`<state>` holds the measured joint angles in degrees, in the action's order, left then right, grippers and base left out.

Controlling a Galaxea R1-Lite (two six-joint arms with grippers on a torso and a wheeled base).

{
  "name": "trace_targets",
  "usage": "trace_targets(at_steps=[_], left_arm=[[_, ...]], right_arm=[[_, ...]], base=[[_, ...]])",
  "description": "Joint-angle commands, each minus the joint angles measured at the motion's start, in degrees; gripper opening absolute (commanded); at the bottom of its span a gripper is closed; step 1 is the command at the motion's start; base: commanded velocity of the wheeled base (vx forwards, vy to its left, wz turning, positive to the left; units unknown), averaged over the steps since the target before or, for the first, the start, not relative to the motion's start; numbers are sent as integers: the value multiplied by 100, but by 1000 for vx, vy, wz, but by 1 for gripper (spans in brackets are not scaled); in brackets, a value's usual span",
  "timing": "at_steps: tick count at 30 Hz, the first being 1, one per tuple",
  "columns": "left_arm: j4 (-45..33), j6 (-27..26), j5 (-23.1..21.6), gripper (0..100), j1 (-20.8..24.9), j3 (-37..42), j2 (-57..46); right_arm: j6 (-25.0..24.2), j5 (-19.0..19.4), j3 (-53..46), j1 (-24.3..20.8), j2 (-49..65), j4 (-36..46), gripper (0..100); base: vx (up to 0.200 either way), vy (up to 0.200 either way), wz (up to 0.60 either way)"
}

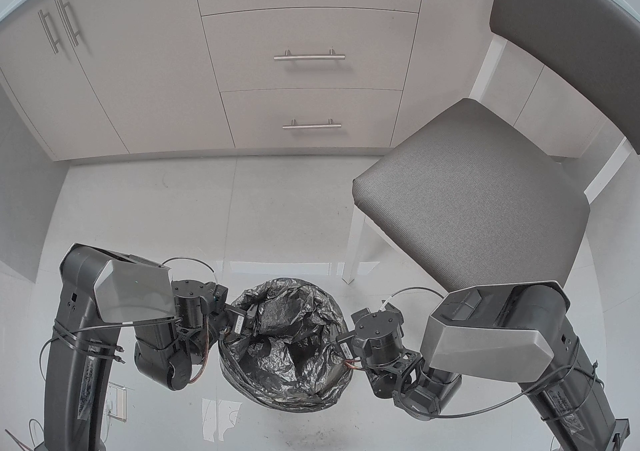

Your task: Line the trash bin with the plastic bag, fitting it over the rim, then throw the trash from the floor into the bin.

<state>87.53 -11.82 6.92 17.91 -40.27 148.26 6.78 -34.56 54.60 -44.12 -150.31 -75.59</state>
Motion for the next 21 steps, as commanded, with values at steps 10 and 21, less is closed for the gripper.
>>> trace_targets(at_steps=[10, 21], left_arm=[[10, 119, 107, 100, 125, -280, -8], [10, 752, -60, 100, 433, 845, -781]], right_arm=[[184, -60, 508, 193, -157, 10, 100], [192, 11, -591, -352, 828, -34, 100]], base=[[0, 0, 0], [0, 0, 0]])
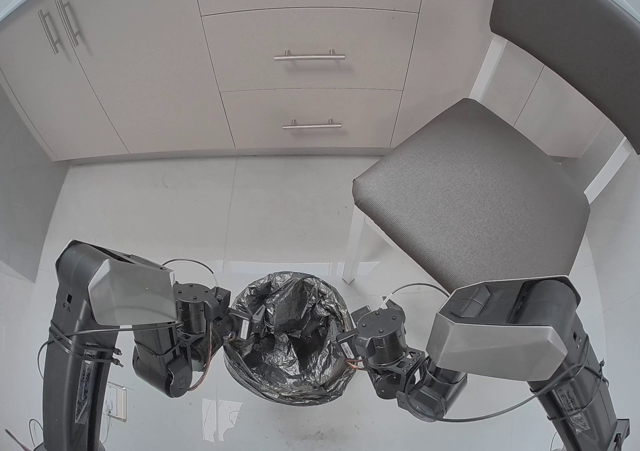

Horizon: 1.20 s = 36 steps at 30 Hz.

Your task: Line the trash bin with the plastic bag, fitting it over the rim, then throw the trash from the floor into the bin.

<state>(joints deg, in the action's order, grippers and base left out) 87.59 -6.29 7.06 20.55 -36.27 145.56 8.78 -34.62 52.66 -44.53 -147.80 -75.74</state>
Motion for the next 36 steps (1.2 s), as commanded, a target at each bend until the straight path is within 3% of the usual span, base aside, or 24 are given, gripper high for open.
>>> trace_targets(at_steps=[1, 8, 14, 20, 22, 32, 36], left_arm=[[4, 269, -73, 100, 195, 621, -634], [4, 655, -302, 100, 239, 1517, -1425], [4, 1279, -337, 100, -227, 2352, -2356], [-5, 1385, -662, 100, -500, 2792, -3297], [-5, 1446, -644, 100, -623, 2880, -3552], [-5, 1631, -636, 100, -1590, 2801, -4009], [-5, 1640, -671, 100, -1800, 2809, -4105]], right_arm=[[-8, 17, -468, -390, 735, -11, 100], [80, -62, -758, -407, 1341, -20, 100], [-87, -203, -1557, -346, 2273, -494, 100], [-87, -229, -1883, -249, 3108, -556, 100], [-87, -229, -1847, 226, 3345, -582, 100], [-16, -220, -1654, 1562, 4295, -767, 100], [-333, -220, -1786, 1606, 4400, -705, 100]], base=[[0, 0, 0], [0, 0, 0], [0, 0, 0], [0, 0, 0], [0, 0, 0], [0, 0, 0], [0, 0, 0]])
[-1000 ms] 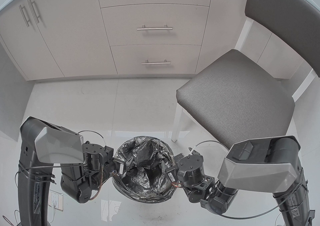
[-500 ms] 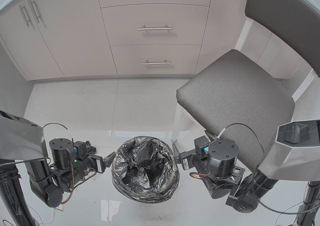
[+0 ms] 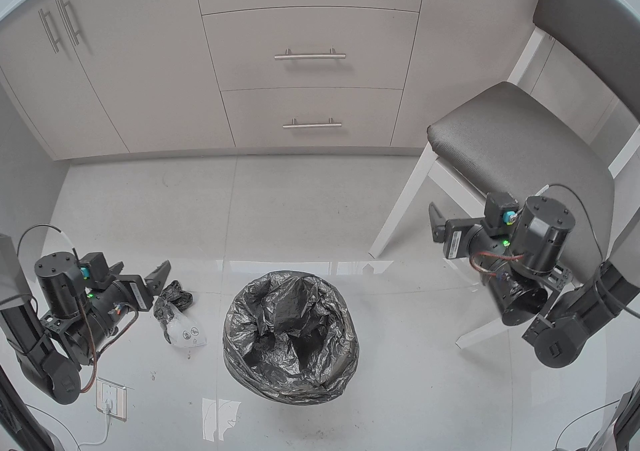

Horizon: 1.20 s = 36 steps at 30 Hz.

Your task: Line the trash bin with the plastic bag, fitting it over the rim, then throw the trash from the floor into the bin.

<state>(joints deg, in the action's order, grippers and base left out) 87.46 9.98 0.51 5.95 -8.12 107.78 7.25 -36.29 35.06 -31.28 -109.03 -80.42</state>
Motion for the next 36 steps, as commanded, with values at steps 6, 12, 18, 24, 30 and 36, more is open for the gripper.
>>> trace_targets(at_steps=[6, 12, 18, 24, 30, 36], left_arm=[[8, 4, -7, 100, -296, -14, -336], [8, 4, -7, 100, -243, -32, -284], [8, 4, -7, 100, -243, -76, -187], [8, -5, -16, 100, -243, -93, -169], [0, 12, -25, 100, -243, -137, -134], [-44, 30, -16, 100, -402, -287, -99]], right_arm=[[-233, -62, -166, -229, 260, -246, 100], [-251, -62, -201, -229, 181, -255, 100], [-260, -62, -219, -247, 31, -272, 100], [-260, -62, -245, -352, -109, -290, 100], [-242, -124, -166, -335, 49, -290, 100], [-251, -124, 150, -45, 532, -272, 100]], base=[[0, 0, 0], [0, 0, 0], [0, 0, 0], [0, 0, 0], [0, 0, 0], [0, 0, 0]])
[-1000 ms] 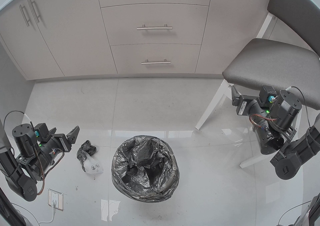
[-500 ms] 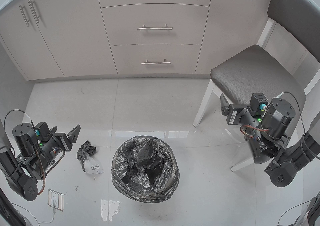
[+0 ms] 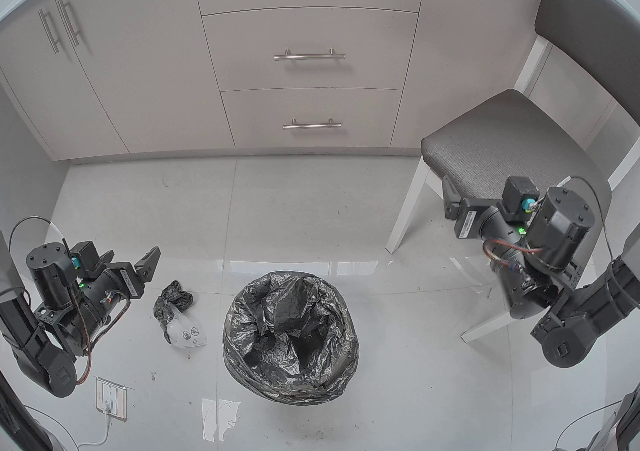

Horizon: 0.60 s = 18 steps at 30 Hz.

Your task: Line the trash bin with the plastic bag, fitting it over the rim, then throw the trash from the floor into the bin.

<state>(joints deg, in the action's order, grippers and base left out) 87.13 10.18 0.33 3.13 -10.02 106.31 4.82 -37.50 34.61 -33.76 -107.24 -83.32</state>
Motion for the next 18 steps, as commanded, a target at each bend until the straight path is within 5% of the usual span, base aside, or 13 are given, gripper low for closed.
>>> trace_targets(at_steps=[1, 6, 13, 18], left_arm=[[-20, 10, 2, 100, -217, -149, 56], [-407, 10, -7, 100, -463, -606, 21], [-2042, 28, -42, 100, -1386, -1977, 355], [-2604, 98, -560, 100, -1843, -3146, 1172]], right_arm=[[-7, -3, 274, 282, 485, 35, 100], [2, -3, 521, 669, 810, 150, 100], [-24, 6, 679, 1213, 792, 194, 100], [-24, 6, 723, 1284, 775, 194, 100]], base=[[0, 0, 0], [0, 0, 0], [0, 0, 0], [0, 0, 0]])
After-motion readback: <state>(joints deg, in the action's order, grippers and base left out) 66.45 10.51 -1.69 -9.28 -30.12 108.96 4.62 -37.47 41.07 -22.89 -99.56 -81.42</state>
